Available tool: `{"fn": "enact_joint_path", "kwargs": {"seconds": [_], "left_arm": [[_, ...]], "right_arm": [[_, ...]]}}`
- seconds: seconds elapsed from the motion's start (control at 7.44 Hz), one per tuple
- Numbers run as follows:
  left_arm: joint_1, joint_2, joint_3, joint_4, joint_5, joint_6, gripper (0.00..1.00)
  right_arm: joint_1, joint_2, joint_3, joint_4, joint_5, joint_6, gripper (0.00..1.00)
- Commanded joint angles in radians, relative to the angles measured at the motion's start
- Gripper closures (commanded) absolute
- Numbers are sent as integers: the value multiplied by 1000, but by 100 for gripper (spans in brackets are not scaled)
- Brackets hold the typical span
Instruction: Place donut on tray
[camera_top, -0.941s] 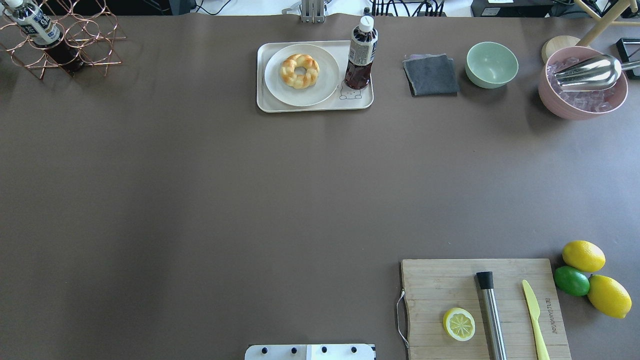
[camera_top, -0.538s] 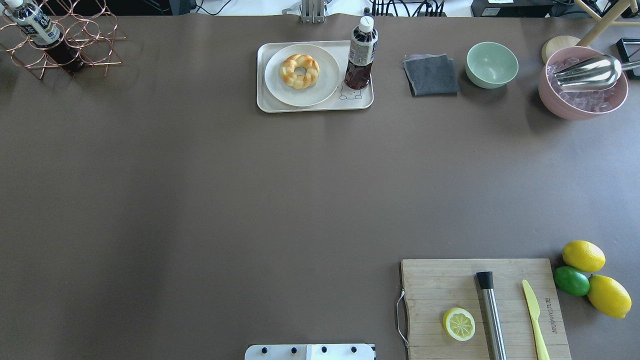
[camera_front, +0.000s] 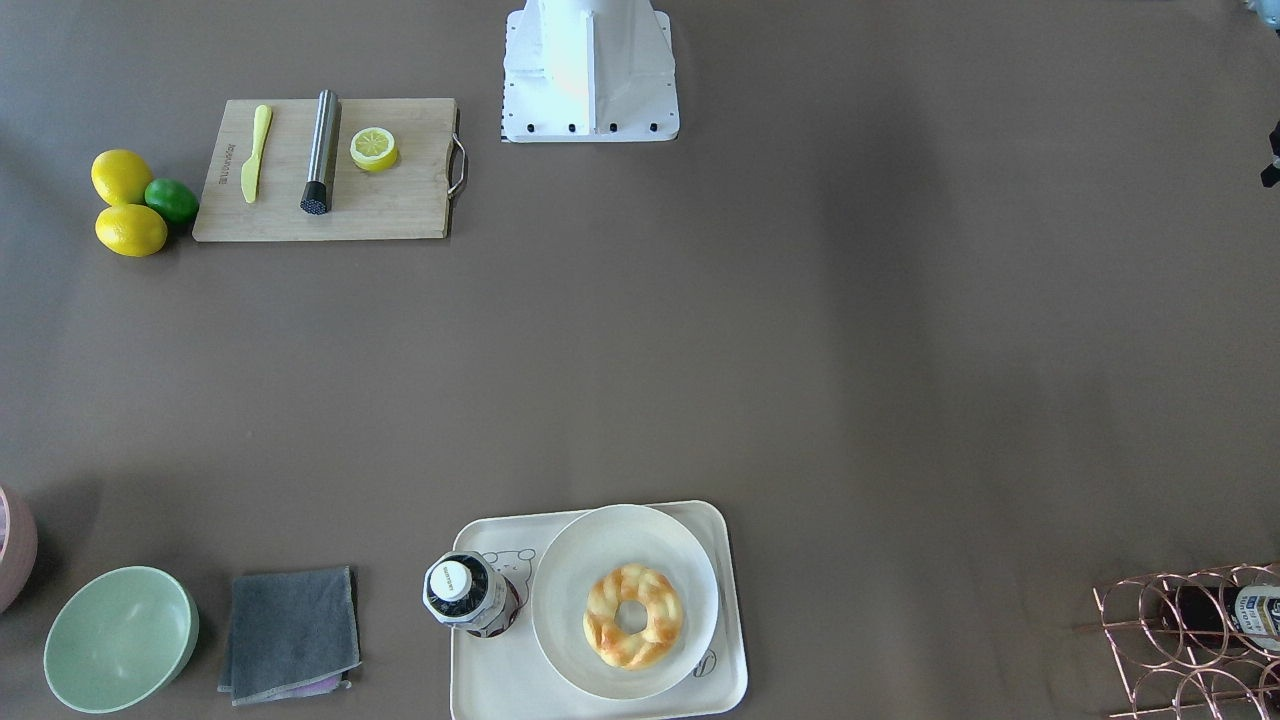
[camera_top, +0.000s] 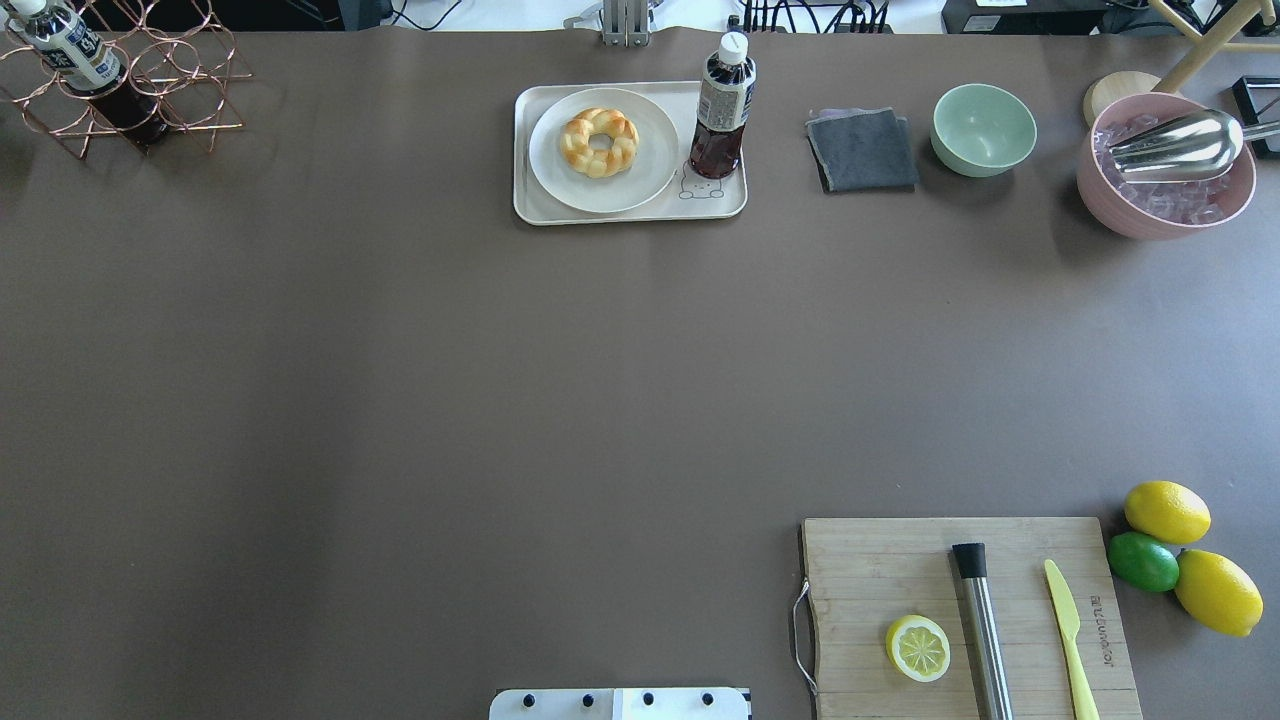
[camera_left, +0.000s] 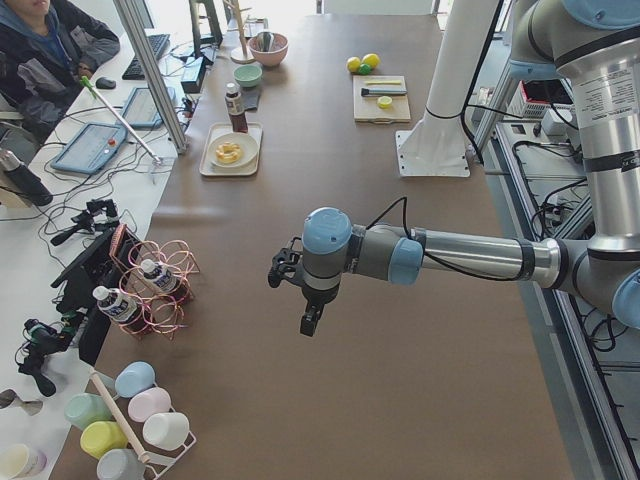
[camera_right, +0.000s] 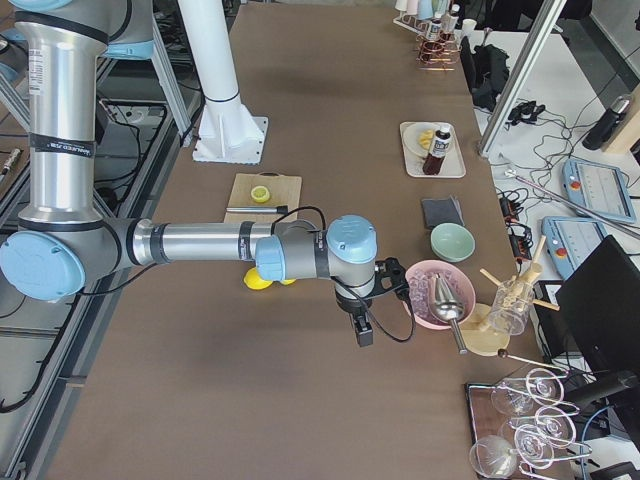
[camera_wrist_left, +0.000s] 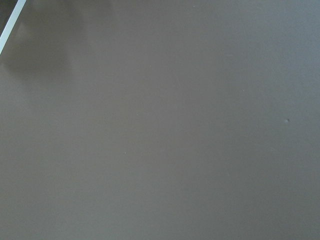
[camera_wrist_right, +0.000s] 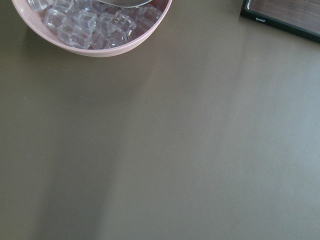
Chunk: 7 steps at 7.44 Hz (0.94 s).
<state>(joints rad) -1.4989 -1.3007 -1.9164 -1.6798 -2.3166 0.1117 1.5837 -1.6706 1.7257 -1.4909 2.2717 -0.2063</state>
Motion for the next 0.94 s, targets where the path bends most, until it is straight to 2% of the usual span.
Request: {"fn": "enact_joint_path", "kwargs": {"seconds": [0.0,0.81], "left_arm": [[-30,6,-7,61,-32,14,3],[-40,34,-27,51,-24,33,3]], "right_arm": [[-1,-1,0,0,-1,1,0],[-1,-1,14,-3,14,12,0]]}}
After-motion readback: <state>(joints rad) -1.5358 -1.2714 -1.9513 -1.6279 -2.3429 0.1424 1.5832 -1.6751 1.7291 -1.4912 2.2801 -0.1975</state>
